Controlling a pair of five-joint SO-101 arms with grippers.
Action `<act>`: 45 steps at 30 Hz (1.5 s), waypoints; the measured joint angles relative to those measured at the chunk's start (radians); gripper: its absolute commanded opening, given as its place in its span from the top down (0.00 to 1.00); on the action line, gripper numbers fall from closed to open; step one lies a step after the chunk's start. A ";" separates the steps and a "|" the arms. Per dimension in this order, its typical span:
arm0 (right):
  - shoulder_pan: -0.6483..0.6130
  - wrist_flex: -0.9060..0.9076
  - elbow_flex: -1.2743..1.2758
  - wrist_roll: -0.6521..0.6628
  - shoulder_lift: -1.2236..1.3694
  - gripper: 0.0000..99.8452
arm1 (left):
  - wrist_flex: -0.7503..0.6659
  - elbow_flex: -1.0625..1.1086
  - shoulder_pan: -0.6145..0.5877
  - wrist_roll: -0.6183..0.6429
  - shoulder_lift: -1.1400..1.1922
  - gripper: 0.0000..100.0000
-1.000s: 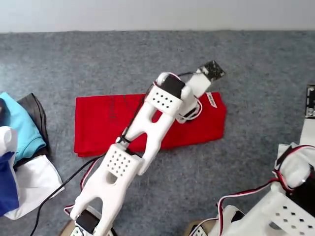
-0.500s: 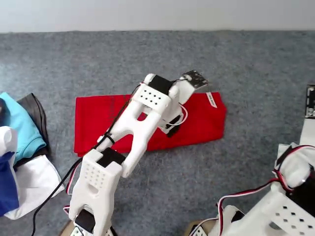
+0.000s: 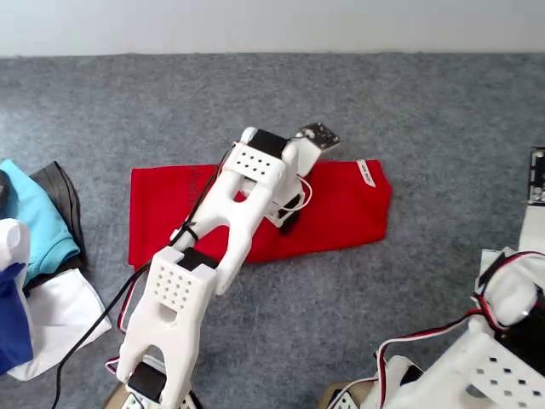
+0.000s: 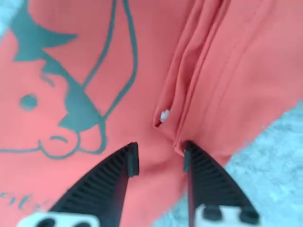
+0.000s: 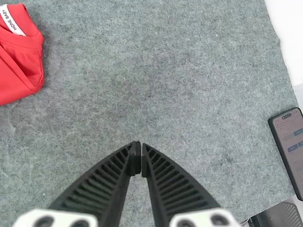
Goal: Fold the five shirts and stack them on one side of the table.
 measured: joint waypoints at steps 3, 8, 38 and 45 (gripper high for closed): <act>0.000 0.000 0.000 0.000 0.000 0.99 | 0.026 -0.069 0.000 0.018 -0.005 0.84; 0.000 0.000 0.000 0.000 0.000 0.99 | 0.037 -0.078 -0.006 0.057 -0.084 0.84; 0.000 0.000 0.003 0.000 0.000 0.99 | -0.072 0.404 -0.746 -0.023 -0.255 0.72; 0.000 0.000 0.003 0.000 0.000 0.99 | -0.152 0.404 -0.718 -0.023 -0.180 0.73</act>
